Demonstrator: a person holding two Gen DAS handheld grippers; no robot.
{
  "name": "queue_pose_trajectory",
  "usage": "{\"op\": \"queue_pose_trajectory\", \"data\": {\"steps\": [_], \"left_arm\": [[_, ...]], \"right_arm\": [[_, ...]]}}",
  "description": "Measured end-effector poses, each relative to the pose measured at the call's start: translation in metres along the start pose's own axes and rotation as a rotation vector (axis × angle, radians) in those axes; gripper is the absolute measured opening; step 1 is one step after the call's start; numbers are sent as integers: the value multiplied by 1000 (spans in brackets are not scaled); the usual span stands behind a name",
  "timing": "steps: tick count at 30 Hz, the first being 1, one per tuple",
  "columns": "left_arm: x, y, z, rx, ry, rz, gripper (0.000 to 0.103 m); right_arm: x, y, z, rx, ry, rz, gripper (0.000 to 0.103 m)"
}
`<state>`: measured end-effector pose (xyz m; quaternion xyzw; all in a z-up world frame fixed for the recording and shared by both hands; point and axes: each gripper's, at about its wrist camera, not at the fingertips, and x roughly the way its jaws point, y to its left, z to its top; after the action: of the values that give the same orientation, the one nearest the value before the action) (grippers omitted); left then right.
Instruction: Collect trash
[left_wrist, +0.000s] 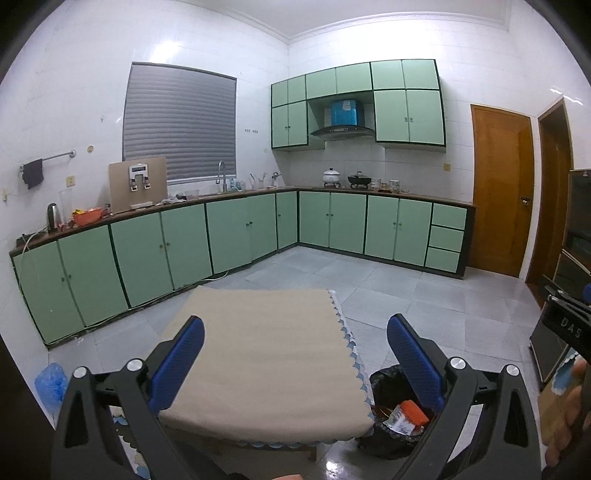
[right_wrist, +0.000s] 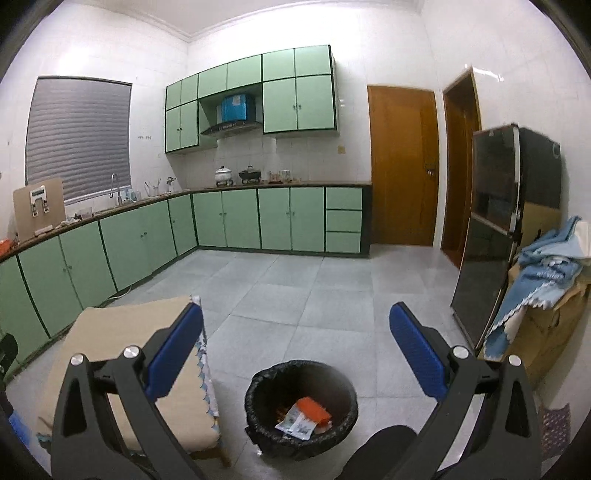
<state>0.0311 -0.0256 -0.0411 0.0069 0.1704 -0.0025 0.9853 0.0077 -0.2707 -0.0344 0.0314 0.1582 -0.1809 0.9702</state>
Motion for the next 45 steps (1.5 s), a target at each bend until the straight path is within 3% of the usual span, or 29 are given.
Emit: {"op": "queue_pose_trajectory", "data": {"steps": [45], "left_arm": [[3, 6, -3, 1, -13, 2, 97]], "right_arm": [[4, 12, 3, -12, 3, -30, 98]]}}
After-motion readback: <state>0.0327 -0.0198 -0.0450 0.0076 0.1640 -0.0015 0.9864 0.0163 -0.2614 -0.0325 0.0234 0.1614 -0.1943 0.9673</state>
